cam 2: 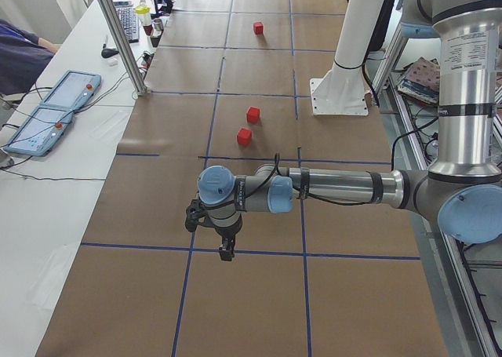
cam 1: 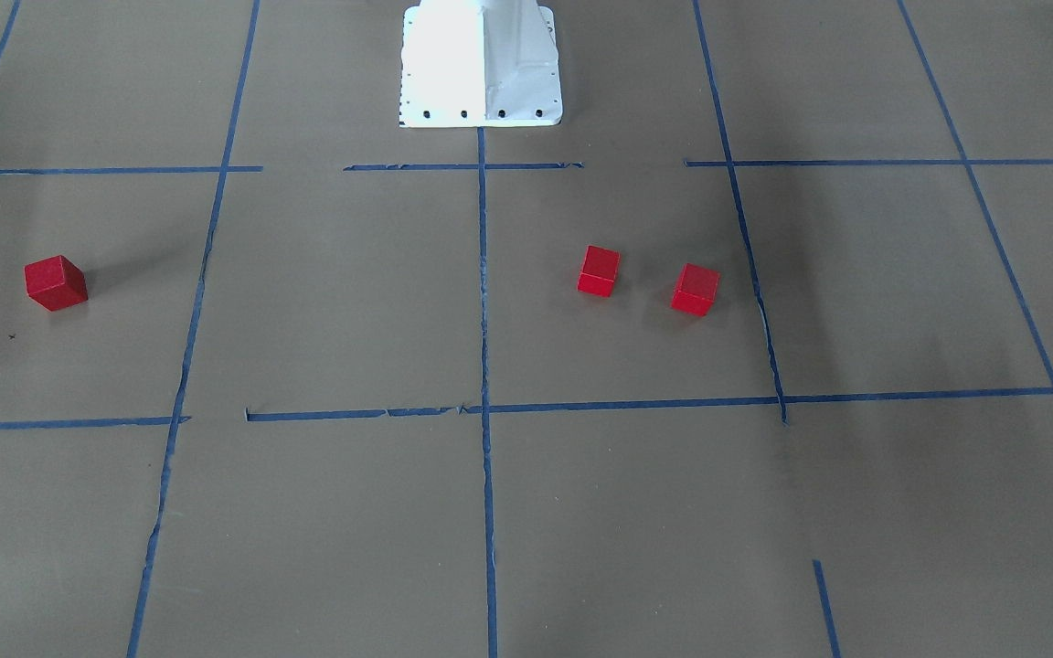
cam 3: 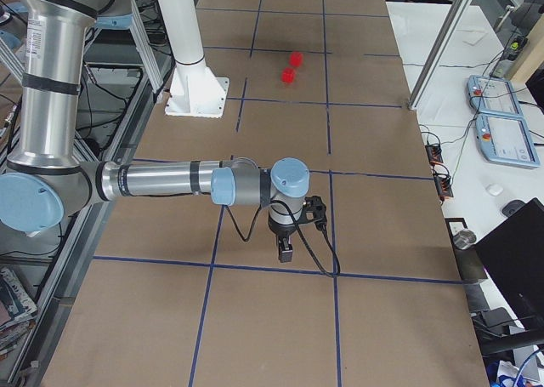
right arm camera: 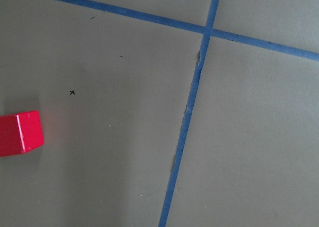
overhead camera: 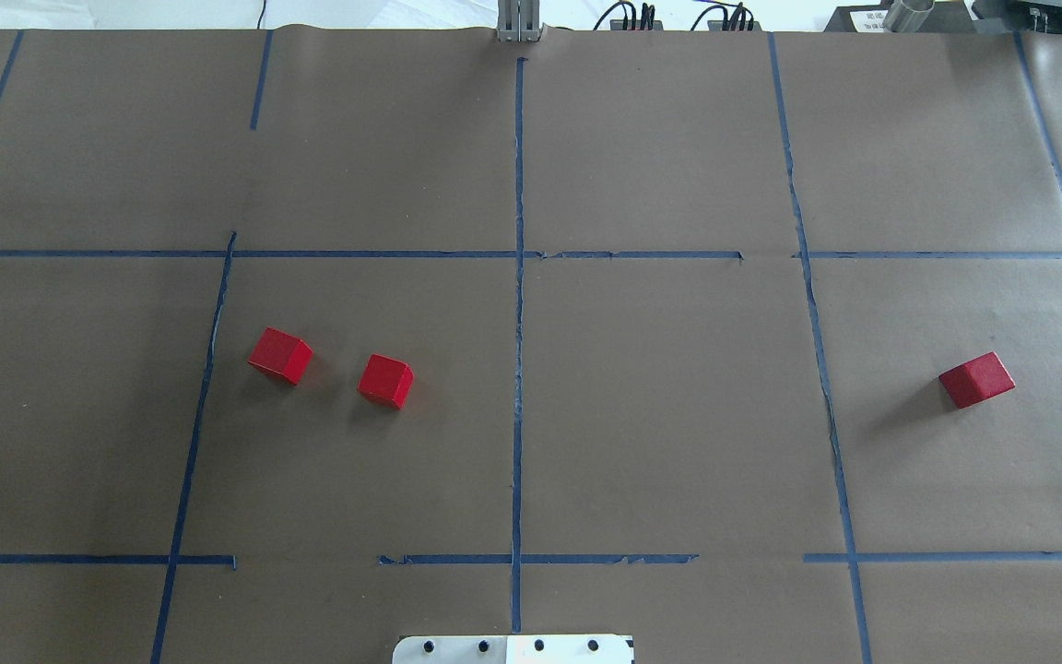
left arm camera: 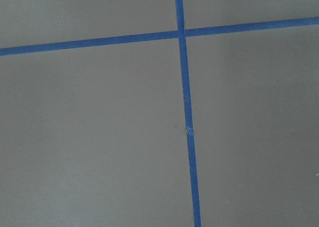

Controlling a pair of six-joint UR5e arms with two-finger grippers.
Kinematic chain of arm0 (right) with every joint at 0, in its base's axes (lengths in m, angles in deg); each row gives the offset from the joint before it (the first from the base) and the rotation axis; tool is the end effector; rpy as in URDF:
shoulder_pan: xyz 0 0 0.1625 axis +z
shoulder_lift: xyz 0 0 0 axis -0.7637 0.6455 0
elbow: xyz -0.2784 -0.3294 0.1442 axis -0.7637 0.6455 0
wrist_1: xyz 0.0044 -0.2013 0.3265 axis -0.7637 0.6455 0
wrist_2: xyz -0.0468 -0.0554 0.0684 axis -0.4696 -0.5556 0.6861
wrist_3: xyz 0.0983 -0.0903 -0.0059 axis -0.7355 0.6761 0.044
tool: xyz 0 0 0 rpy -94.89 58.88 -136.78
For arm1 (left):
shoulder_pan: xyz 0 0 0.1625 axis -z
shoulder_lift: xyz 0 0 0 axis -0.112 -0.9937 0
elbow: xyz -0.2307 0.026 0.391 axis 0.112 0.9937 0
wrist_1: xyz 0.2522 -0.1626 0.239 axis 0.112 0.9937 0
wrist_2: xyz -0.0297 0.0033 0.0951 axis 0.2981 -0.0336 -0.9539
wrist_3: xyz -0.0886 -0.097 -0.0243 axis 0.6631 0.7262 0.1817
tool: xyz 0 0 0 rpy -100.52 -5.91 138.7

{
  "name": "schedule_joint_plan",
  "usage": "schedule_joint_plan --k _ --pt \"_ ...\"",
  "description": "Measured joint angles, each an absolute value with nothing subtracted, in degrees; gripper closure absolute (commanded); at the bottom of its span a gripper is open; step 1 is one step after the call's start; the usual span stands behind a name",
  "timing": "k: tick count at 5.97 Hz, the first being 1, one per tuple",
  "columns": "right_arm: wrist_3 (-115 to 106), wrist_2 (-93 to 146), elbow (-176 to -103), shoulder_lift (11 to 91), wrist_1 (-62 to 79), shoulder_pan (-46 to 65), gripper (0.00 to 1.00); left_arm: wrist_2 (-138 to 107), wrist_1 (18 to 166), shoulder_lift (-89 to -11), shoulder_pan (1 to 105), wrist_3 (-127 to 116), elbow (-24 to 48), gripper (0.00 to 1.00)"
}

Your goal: Form red blocks into L shape at center

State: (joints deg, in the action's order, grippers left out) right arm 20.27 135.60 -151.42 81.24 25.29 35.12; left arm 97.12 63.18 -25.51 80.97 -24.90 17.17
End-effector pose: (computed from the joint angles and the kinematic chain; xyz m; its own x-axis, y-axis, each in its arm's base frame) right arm 0.0095 -0.3862 0.6758 0.7179 -0.2204 0.6603 0.1893 0.9746 0.1195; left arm -0.0210 -0.4168 0.7070 0.7085 0.0971 -0.6990 -0.1054 0.9939 0.0312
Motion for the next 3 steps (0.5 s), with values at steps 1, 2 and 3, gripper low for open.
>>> schedule_joint_plan --k 1,2,3 --pt "20.2 135.6 -151.4 80.8 24.1 34.3 0.0 97.1 63.5 -25.2 81.0 -24.9 17.3 0.0" --pt "19.9 135.7 -151.4 80.1 22.7 32.9 0.0 97.2 63.6 -24.8 80.9 -24.9 17.6 0.0" --pt "18.4 135.8 -151.5 78.5 22.1 30.4 0.0 97.1 63.4 -24.6 80.7 -24.9 17.8 0.0"
